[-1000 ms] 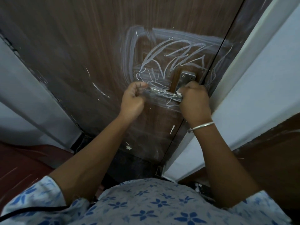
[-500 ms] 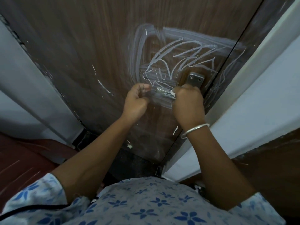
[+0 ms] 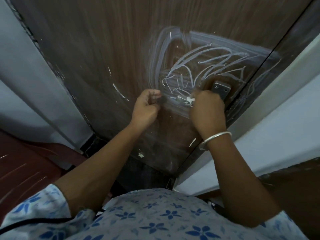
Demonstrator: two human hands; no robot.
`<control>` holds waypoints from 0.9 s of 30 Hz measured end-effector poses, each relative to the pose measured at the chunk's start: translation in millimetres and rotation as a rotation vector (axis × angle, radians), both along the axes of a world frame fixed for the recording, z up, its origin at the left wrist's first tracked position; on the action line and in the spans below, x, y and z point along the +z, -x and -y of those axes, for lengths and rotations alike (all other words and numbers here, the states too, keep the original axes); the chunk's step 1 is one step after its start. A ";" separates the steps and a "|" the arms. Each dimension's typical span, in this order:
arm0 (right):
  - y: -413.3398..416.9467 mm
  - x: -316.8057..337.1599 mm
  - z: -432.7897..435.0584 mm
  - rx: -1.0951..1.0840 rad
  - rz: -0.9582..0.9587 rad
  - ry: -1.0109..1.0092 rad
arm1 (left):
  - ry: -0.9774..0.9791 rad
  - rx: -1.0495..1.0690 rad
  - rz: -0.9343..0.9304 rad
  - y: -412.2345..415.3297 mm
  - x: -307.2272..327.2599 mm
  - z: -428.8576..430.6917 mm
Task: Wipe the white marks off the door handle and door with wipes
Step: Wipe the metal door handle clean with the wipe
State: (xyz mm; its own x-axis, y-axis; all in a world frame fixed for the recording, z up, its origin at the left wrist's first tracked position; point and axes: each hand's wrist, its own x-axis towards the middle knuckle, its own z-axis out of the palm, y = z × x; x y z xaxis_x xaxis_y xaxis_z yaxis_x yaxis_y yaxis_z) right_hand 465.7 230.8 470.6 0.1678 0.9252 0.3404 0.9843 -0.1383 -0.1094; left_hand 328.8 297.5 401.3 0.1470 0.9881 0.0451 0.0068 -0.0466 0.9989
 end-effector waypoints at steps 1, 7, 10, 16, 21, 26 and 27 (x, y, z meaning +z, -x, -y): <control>1.7 -0.3 -0.4 0.008 0.008 0.001 | 0.006 0.008 0.005 1.0 -0.8 -0.3; 22.6 0.2 -16.9 0.094 -0.039 -0.009 | -0.017 -0.017 -0.021 0.3 3.5 7.5; 17.8 1.9 -14.5 0.085 -0.047 -0.013 | -0.016 -0.028 -0.024 3.8 4.8 7.0; 21.6 0.2 -17.2 0.066 0.027 -0.009 | 0.000 -0.028 -0.031 9.9 -0.8 3.5; 31.0 -8.4 -23.5 0.176 0.075 -0.028 | 0.004 -0.055 -0.008 8.2 -0.3 6.0; 35.4 -20.4 -14.3 0.193 0.005 -0.146 | 0.013 -0.084 0.063 6.0 10.1 10.2; 39.6 -24.6 -11.6 0.204 -0.043 -0.188 | 0.024 -0.101 0.078 4.4 12.5 11.9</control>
State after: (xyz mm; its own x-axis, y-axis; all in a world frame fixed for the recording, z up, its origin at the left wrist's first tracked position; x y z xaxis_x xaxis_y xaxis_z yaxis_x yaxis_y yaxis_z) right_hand 426.1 242.4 446.0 0.0026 0.8627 0.5058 0.9837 0.0889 -0.1566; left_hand 324.4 285.6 413.8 0.2426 0.9694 0.0366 -0.0749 -0.0189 0.9970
